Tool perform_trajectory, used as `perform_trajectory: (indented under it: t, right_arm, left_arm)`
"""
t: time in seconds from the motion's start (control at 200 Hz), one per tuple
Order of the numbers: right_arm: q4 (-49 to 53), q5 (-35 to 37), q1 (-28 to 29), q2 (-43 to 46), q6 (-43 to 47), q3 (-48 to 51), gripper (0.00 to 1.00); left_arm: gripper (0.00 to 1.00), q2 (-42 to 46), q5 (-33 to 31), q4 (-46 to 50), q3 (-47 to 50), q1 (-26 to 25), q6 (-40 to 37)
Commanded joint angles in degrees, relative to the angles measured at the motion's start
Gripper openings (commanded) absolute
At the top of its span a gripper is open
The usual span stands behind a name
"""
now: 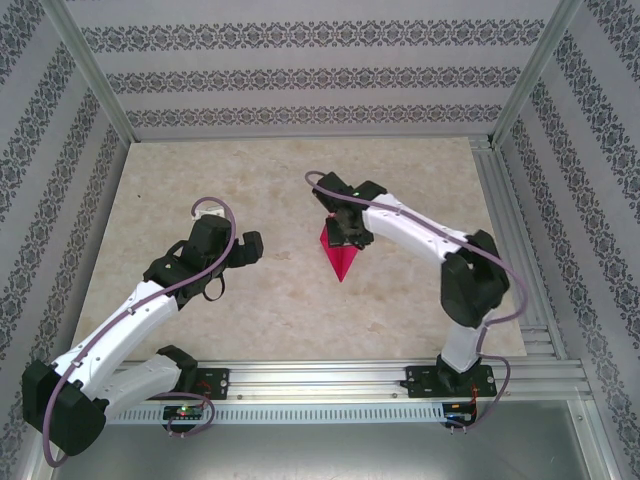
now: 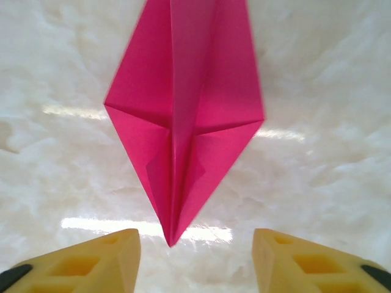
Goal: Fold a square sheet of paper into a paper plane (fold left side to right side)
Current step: Place the paper plane at the center of the table, then reset both arms
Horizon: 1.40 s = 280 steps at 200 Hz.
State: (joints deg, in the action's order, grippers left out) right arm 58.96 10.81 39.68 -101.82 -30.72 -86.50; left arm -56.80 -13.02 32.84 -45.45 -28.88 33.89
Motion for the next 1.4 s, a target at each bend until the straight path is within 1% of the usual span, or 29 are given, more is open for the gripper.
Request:
perform_trajectory:
  t: [0.0, 0.12, 0.18, 0.285, 0.345, 0.355, 0.44, 0.525, 0.595, 0.649, 0.759, 0.864, 0.934, 0.964, 0.989, 1.059, 1.104, 1.214, 1.279, 1.324, 1.394]
  right_arm:
    - [0.54, 7.55, -1.76, 8.45, 4.67, 1.35, 0.58]
    - [-4.16, 10.1, -6.34, 16.97, 8.74, 8.1, 0.66]
    - [-8.17, 10.2, -10.03, 21.46, 10.67, 12.89, 0.69]
    - [-17.44, 9.33, -17.54, 30.64, 12.83, 22.32, 0.84]
    - [-23.7, 9.23, -21.75, 35.14, 13.97, 28.63, 0.97]
    - [-24.79, 9.23, -22.39, 35.65, 14.14, 29.6, 0.98]
    - [-32.73, 8.58, -28.25, 40.79, 16.73, 36.56, 0.98]
    - [-39.61, 8.23, -32.54, 42.86, 19.11, 42.26, 0.98]
    - [-44.46, 8.2, -35.54, 42.84, 19.3, 45.87, 0.98]
    - [-48.95, 7.75, -37.24, 41.93, 18.98, 48.88, 0.98]
    - [-59.38, 6.94, -38.85, 37.96, 20.48, 53.98, 0.98]
    - [-68.98, 9.38, -39.15, 32.68, 22.9, 57.17, 0.98]
    - [-76.66, 8.64, -39.41, 29.75, 25.01, 59.41, 0.98]
    - [-77.48, 7.71, -39.5, 28.92, 25.95, 59.21, 0.98]
    - [-77.71, 6.41, -39.51, 28.66, 27.15, 58.8, 0.98]
    - [-84.32, 3.96, -39.56, 27.39, 28.55, 60.19, 0.98]
    - [-84.8, 2.66, -39.53, 26.65, 28.91, 59.67, 0.98]
    - [-89.44, -1.69, -39.51, 23.96, 29.33, 59.13, 0.98]
    - [-92.5, -3.46, -39.51, 22.56, 29.67, 59.03, 0.98]
    - [-92.64, -3.91, -39.42, 21.64, 30.81, 58.32, 0.98]
    - [-98.29, -4.75, -39.42, 18.63, 31.5, 59.61, 0.98]
  left_arm:
    - [1.0, 0.83, -5.62, 2.8, -3.04, 0.32, 1.29]
    - [1.0, 0.67, -11.27, 4.69, -5.14, 0.4, 0.44]
    - [1.0, 0.67, -14.36, 5.33, -6.1, 0.54, 0.15]
    - [1.0, 0.65, -21.14, 5.18, -6.89, 0.65, -0.33]
    - [1.0, 0.87, -25.44, 4.09, -6.32, 0.67, -0.55]
    - [1.0, 0.91, -26.24, 3.79, -6.1, 0.6, -0.59]
    - [1.0, 0.91, -32.01, 0.31, -4.07, 0.74, -1.39]
    - [1.0, 0.62, -37.08, -2.92, -2.07, 0.85, -2.39]
    - [1.0, 0.43, -40.76, -6.42, 0.1, 0.93, -4.02]
    - [1.0, 0.28, -42.44, -10.45, 2.35, 0.97, -6.6]
    - [1.0, -0.31, -46.07, -18.61, 7.63, 1.35, -11.52]
    - [1.0, -1.9, -45.46, -23.22, 11.02, 2.51, -16.41]
    - [1.0, -2.71, -42.99, -26.72, 12.99, 3.38, -19.91]
    - [1.0, -2.92, -41.78, -29.21, 14.21, 3.77, -21.44]
    - [1.0, -2.97, -40.57, -31.45, 15.3, 4.17, -22.86]
    - [1.0, -3.04, -36.4, -38.44, 18.51, 5.52, -26.53]
    - [1.0, -3.19, -33.96, -42.74, 20.52, 6.79, -27.94]
    - [1.0, -4.43, -27.26, -51.65, 24.34, 10.66, -28.9]
    - [1.0, -5.67, -22.95, -56.8, 26.17, 12.81, -30.24]
    - [1.0, -6.82, -20.61, -60.35, 27.16, 13.9, -31.31]
    - [1.0, -9.01, -17.19, -64.69, 27.88, 15.29, -32.58]
